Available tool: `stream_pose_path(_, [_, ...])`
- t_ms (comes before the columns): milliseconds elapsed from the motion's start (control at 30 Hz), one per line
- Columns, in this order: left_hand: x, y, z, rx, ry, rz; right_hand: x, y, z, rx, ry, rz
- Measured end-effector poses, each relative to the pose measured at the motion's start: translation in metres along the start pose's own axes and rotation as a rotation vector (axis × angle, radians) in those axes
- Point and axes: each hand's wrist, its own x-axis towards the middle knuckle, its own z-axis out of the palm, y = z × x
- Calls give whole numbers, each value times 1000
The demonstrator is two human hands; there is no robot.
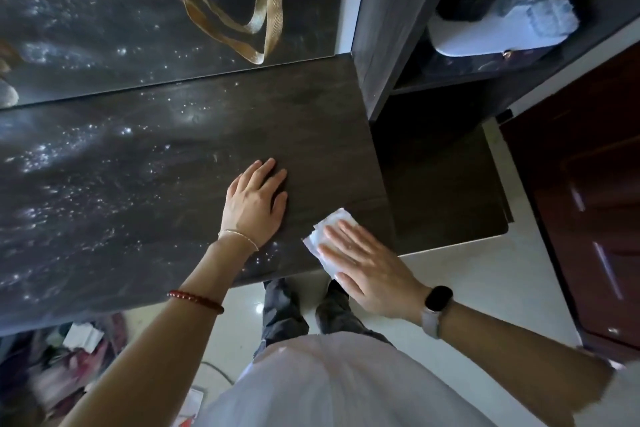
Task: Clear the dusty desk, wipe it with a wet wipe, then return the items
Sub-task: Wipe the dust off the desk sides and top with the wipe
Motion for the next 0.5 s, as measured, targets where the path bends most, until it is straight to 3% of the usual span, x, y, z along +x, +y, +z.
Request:
stream_pose_path(67, [-1,0,1,11,9,13,-1,11,-3,-42,-6,16])
stream_pose_path(300, [-19,1,-7,-13,43,-51,27,7,-1,-32,179,553])
stream_pose_path(500, [-118,-41,-12,-47,265,-332,38,-33,16,-55,291,716])
